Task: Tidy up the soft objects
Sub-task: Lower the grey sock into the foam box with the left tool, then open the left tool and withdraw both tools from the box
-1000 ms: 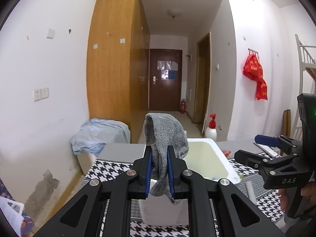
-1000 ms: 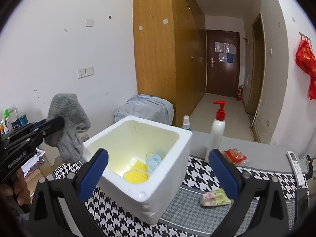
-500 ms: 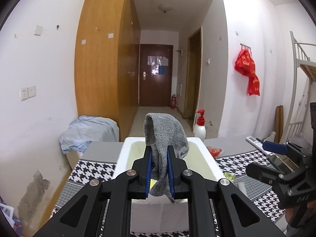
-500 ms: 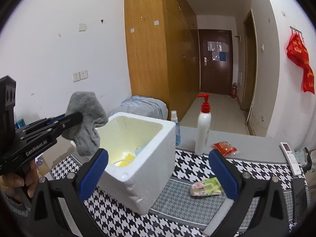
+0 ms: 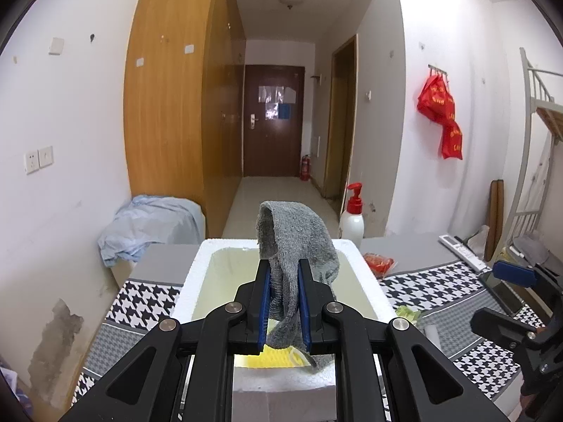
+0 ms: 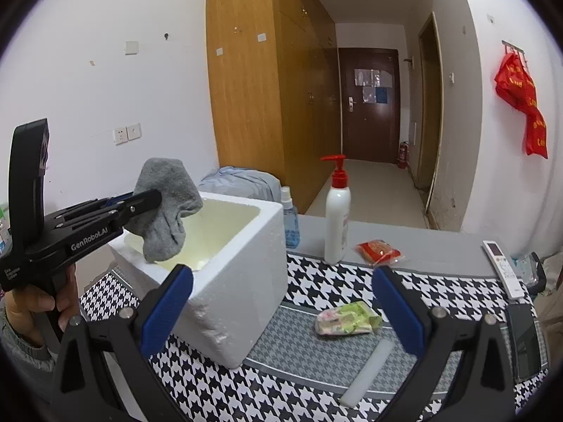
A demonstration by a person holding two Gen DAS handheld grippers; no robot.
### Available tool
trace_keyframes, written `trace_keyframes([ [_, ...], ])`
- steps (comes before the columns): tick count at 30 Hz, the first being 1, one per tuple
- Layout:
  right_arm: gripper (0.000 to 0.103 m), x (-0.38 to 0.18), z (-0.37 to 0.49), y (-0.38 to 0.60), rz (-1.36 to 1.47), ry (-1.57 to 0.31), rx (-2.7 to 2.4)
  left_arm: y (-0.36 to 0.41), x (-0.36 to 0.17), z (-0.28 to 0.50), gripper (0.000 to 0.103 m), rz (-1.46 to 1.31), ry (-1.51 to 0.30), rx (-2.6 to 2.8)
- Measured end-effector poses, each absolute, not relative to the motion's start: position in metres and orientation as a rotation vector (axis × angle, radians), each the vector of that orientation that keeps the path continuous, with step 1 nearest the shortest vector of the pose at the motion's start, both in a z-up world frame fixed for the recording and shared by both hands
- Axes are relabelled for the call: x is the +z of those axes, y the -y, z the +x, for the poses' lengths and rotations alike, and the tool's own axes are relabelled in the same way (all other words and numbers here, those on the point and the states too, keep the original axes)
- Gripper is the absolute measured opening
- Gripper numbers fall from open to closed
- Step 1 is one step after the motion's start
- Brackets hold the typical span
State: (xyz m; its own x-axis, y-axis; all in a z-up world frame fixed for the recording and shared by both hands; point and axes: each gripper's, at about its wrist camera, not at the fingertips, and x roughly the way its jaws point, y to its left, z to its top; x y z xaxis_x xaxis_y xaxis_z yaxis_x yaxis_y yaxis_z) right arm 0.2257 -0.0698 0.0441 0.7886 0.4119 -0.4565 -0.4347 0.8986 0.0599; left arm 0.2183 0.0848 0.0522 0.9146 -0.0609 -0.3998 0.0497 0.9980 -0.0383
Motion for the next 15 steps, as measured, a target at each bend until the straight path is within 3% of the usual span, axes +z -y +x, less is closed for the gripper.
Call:
trace_keyframes([
  [10, 0.103, 0.04, 0.222, 0.079, -0.04, -0.478, 0.437, -0.082, 0.043, 0.234, 0.016, -0.02, -0.489, -0.025],
  [12, 0.103, 0.039, 0.223, 0.08, -0.039, -0.48, 0.435, -0.081, 0.042, 0.236, 0.019, -0.017, -0.496, -0.025],
  [15, 0.103, 0.038, 0.225, 0.082, -0.037, -0.487, 0.425, -0.082, 0.039, 0.238, 0.033, -0.018, -0.511, -0.018],
])
